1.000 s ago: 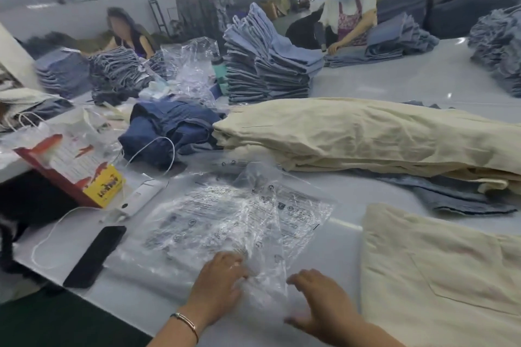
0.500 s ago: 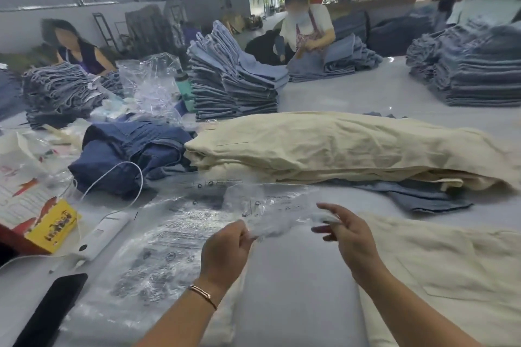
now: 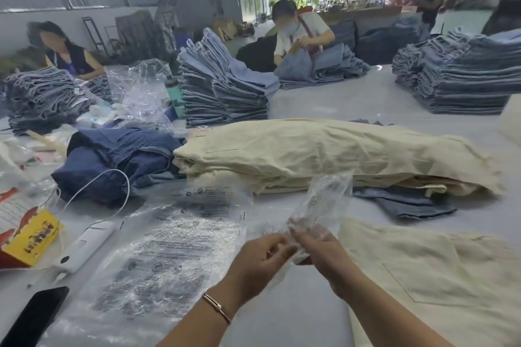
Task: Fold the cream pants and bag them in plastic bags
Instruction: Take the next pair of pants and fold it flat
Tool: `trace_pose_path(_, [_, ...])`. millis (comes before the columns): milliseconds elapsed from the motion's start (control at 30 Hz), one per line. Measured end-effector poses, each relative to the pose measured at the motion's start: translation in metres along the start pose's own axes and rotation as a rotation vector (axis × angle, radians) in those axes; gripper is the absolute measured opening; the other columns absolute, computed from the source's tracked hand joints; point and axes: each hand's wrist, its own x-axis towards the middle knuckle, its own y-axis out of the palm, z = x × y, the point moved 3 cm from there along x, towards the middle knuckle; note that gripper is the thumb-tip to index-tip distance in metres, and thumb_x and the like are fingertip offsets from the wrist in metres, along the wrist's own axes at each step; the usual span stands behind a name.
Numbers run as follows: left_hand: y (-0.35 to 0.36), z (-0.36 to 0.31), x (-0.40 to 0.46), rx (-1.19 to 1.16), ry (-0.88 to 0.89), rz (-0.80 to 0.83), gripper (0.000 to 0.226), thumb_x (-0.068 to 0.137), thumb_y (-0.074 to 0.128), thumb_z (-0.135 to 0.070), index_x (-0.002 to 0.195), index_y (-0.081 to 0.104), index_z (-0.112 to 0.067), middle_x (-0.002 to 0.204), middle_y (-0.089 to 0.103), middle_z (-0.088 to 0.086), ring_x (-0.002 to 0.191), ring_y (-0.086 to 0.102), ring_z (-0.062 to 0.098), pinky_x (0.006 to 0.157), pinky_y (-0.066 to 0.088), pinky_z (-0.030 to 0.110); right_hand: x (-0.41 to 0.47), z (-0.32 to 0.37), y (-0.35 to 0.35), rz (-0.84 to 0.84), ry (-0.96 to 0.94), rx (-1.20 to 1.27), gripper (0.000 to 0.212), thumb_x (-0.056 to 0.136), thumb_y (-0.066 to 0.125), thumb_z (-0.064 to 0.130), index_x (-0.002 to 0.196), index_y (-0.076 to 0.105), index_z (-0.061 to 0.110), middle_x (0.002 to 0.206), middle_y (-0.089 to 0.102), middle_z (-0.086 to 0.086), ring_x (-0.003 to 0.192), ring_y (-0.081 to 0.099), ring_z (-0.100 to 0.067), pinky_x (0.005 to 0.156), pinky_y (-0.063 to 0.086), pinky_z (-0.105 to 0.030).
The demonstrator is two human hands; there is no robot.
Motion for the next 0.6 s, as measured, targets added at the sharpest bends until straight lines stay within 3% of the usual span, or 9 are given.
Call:
trace_pose_path(67, [-0.009, 0.010, 0.004, -0.008, -0.067, -0.050, 0.025, 0.091, 0.055, -0.050, 0.081, 0.068, -0.031, 0.069, 0.063, -0.004, 0.062, 0.051, 0.005, 0.062, 0.040, 0.029, 0.003, -0.004, -0.009, -0.030, 0.051, -0.054, 0.028, 0.098, 0.047, 0.035, 0.101, 0.068, 0.016, 0.082, 0.073, -0.004, 0.073, 0.069, -0.016, 0.065, 0.053, -0.025])
trace_pose_path(167, [-0.039, 0.022, 0.010, 0.191, -0.173, -0.164, 0.017, 0.088, 0.066, -0.035, 0.082, 0.070, -0.019, 0.065, 0.061, 0.005, 0.059, 0.049, 0.010, 0.059, 0.037, 0.025, 0.006, -0.009, -0.027, -0.051, 0.120, -0.080, 0.037, 0.102, 0.039, 0.036, 0.102, 0.067, 0.013, 0.078, 0.074, -0.012, 0.068, 0.071, -0.026, 0.063, 0.050, -0.028])
trace_pose_path(300, [-0.098, -0.011, 0.012, 0.308, -0.184, -0.723, 0.027, 0.096, 0.054, -0.029, 0.088, 0.067, -0.006, 0.069, 0.063, 0.008, 0.064, 0.055, 0.025, 0.055, 0.037, 0.033, 0.013, -0.011, -0.039, -0.194, 0.079, -0.086, 0.025, 0.095, 0.050, 0.026, 0.092, 0.064, 0.005, 0.072, 0.072, -0.016, 0.056, 0.066, -0.023, 0.057, 0.043, -0.028])
trace_pose_path(367, [-0.122, -0.048, 0.004, 0.310, 0.019, -1.037, 0.025, 0.098, 0.053, -0.023, 0.091, 0.065, -0.003, 0.072, 0.064, 0.007, 0.063, 0.054, 0.019, 0.053, 0.032, 0.026, 0.013, -0.007, -0.041, -0.290, -0.044, -0.101, 0.018, 0.090, 0.059, 0.023, 0.083, 0.065, 0.007, 0.069, 0.071, -0.011, 0.053, 0.065, -0.020, 0.055, 0.043, -0.028])
trace_pose_path(433, [-0.135, -0.089, -0.011, 0.393, 0.304, -1.230, 0.019, 0.099, 0.053, -0.018, 0.095, 0.065, -0.003, 0.078, 0.061, 0.000, 0.067, 0.053, 0.012, 0.061, 0.035, 0.015, 0.010, 0.002, -0.041, -0.401, -0.196, -0.102, 0.016, 0.085, 0.064, 0.028, 0.079, 0.064, 0.013, 0.065, 0.070, -0.003, 0.050, 0.065, -0.016, 0.051, 0.045, -0.025])
trace_pose_path(533, [-0.121, -0.127, -0.037, 0.560, 0.713, -1.214, 0.016, 0.096, 0.059, -0.019, 0.104, 0.061, -0.006, 0.083, 0.055, -0.008, 0.068, 0.042, 0.000, 0.068, 0.037, 0.007, 0.009, 0.014, -0.043, -0.525, -0.346, -0.171, 0.026, 0.083, 0.069, 0.033, 0.070, 0.062, 0.011, 0.056, 0.065, 0.001, 0.042, 0.059, -0.006, 0.046, 0.042, -0.017])
trace_pose_path(600, [-0.089, -0.123, -0.047, 0.661, 0.784, -1.054, 0.020, 0.091, 0.066, -0.022, 0.107, 0.059, -0.014, 0.082, 0.054, -0.007, 0.065, 0.041, 0.002, 0.061, 0.039, 0.011, 0.011, 0.009, -0.043, -0.481, -0.283, -0.304, 0.049, 0.080, 0.072, 0.041, 0.054, 0.054, 0.004, 0.048, 0.060, -0.008, 0.041, 0.056, -0.004, 0.048, 0.037, -0.026])
